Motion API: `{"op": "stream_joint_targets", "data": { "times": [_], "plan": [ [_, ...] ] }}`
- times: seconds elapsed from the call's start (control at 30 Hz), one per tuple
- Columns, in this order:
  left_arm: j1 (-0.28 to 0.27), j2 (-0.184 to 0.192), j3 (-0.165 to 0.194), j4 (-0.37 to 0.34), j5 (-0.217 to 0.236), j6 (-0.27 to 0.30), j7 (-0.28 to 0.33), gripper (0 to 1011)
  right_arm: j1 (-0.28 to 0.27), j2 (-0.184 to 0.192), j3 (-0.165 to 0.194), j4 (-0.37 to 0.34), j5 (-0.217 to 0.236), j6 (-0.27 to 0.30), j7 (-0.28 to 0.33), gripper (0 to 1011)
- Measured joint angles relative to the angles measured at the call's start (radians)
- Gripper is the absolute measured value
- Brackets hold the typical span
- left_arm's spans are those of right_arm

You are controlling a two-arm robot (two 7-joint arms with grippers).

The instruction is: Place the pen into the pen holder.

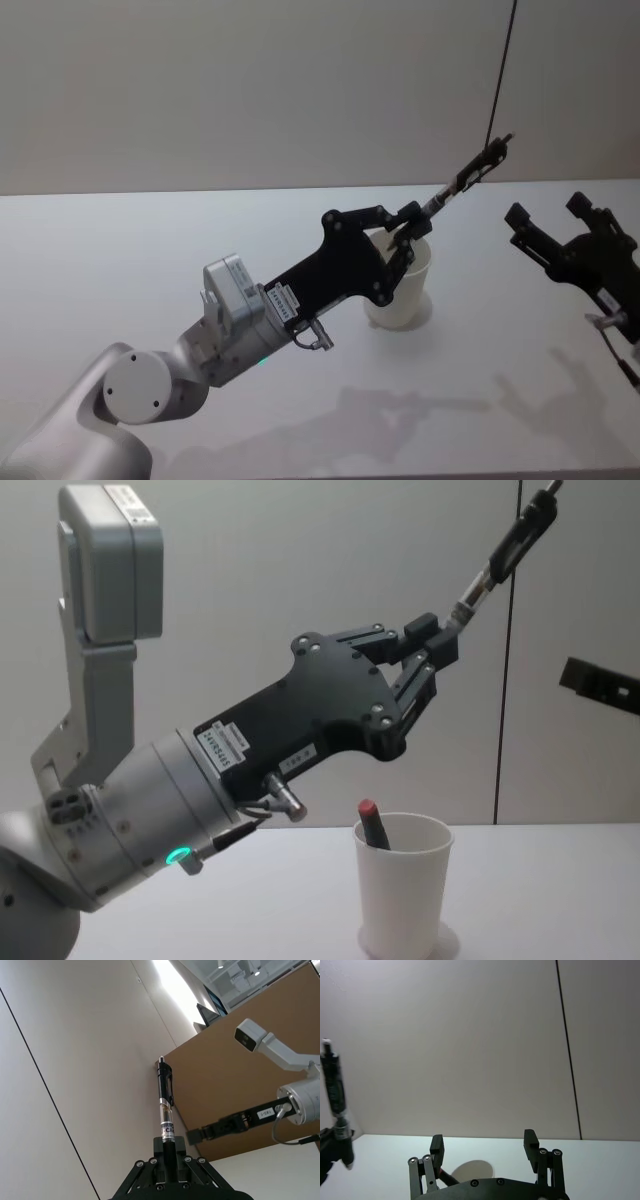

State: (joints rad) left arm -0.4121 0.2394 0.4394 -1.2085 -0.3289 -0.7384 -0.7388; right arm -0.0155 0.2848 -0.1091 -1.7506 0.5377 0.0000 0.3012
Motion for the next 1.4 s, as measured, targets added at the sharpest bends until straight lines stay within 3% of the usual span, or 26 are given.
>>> {"op": "stream_joint_targets", "data": {
  "times": [0.53,0.83,1.13,1.4],
  "plan": [
    [-0.002,-0.002,0.001,0.004,-0.002,-0.004,-0.008,136,-0.038,0.074,0.032,-0.046,0.137,-0.004,0.212,1001],
    [-0.003,-0.002,0.001,0.005,-0.003,-0.005,-0.009,136,-0.047,0.114,0.046,-0.066,0.236,0.015,0.342,1001],
    [-0.003,-0.002,0.001,0.006,-0.003,-0.005,-0.010,137,-0.048,0.134,0.051,-0.083,0.307,0.033,0.402,1002],
    [-0.003,-0.002,0.001,0.006,-0.003,-0.005,-0.010,137,-0.040,0.132,0.045,-0.098,0.326,0.039,0.385,1001]
  ]
}}
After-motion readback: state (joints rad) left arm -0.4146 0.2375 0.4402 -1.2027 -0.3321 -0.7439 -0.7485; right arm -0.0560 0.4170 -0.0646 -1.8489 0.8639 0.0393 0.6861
